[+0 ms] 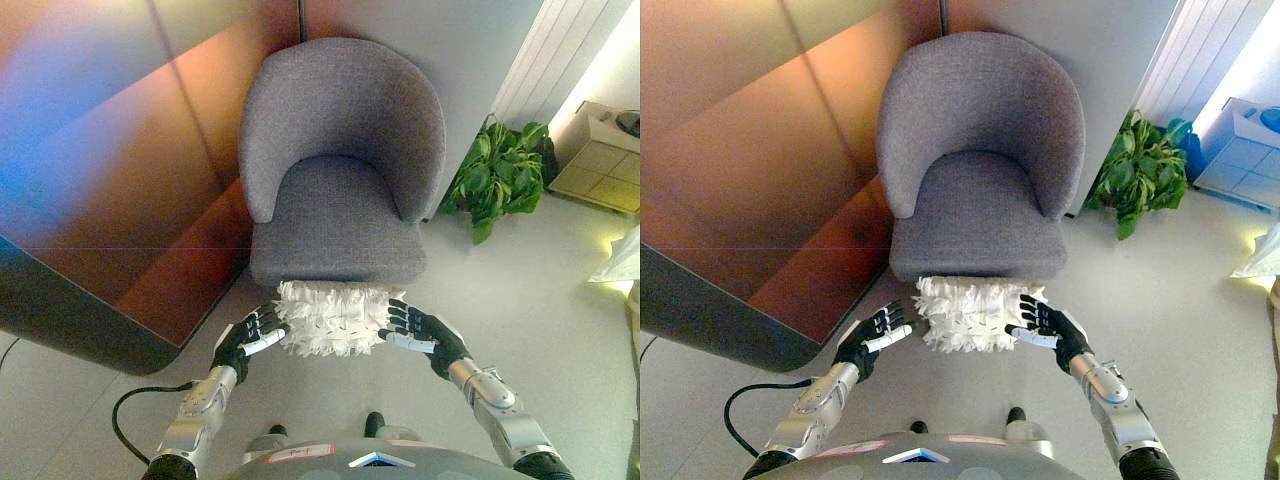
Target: Pick up the pillow and put it on the sofa.
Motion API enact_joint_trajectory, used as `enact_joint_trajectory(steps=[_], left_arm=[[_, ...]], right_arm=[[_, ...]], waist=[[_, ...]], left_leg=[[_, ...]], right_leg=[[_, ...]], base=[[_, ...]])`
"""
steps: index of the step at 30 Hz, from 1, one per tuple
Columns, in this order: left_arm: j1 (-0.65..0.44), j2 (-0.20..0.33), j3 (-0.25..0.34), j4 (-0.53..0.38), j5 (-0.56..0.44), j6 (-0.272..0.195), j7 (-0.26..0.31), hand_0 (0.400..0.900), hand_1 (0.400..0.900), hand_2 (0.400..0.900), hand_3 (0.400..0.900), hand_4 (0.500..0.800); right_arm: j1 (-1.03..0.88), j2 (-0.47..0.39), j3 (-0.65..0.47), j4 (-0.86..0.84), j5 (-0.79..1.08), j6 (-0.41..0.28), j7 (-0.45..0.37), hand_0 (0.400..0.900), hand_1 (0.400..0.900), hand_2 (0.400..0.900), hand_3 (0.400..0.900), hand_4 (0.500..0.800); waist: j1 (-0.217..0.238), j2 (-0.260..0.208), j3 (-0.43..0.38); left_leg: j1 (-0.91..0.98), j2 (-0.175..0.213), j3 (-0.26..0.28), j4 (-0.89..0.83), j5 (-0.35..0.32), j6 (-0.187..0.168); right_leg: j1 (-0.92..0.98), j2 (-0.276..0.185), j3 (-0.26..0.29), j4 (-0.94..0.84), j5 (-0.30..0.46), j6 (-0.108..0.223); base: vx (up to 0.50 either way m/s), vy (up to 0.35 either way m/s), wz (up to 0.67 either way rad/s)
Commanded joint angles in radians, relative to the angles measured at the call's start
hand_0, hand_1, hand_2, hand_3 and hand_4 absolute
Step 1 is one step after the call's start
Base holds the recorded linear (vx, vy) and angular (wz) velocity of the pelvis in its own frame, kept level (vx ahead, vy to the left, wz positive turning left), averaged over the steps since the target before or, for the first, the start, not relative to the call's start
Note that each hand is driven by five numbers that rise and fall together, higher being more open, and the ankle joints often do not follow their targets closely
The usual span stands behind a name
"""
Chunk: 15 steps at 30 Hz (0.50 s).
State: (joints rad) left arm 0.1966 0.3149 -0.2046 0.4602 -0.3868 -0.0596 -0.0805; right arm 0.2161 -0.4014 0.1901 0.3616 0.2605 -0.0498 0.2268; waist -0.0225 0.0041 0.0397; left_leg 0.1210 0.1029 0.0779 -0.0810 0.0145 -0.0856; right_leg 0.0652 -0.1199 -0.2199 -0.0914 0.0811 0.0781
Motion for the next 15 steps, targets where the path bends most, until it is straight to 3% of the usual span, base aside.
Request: enact_joint_trajectory(steps=[1, 15], left_arm=[[-0.089, 0.028, 0.05, -0.024, 0.02, -0.078, -0.007, 0.9, 0.9, 0.9, 0.9, 0.8], [-0.092, 0.025, 0.054, -0.024, 0.01, -0.074, -0.008, 0.9, 0.9, 0.9, 0.9, 0.8]], right_arm=[[-0.093, -0.006, -0.021, -0.047, 0.0, -0.079, 0.004, 0.9, 0.9, 0.9, 0.9, 0.8], [-0.096, -0.011, -0.032, -0.058, 0.011, -0.076, 0.003, 0.9, 0.9, 0.9, 0.9, 0.8]], waist=[[0.005, -0.046, 0.001], [-0.001, -0.033, 0.012]], left_leg=[[0.015, -0.017, 0.019, 0.007, -0.026, 0.013], [0.0, -0.002, 0.014, 0.021, -0.025, 0.002]], right_leg=[[0.015, -0.073, -0.002, 0.004, 0.037, 0.097], [0.01, -0.058, -0.005, 0.009, 0.02, 0.088]], base=[[0.0, 0.0, 0.0], [0.0, -0.01, 0.0]])
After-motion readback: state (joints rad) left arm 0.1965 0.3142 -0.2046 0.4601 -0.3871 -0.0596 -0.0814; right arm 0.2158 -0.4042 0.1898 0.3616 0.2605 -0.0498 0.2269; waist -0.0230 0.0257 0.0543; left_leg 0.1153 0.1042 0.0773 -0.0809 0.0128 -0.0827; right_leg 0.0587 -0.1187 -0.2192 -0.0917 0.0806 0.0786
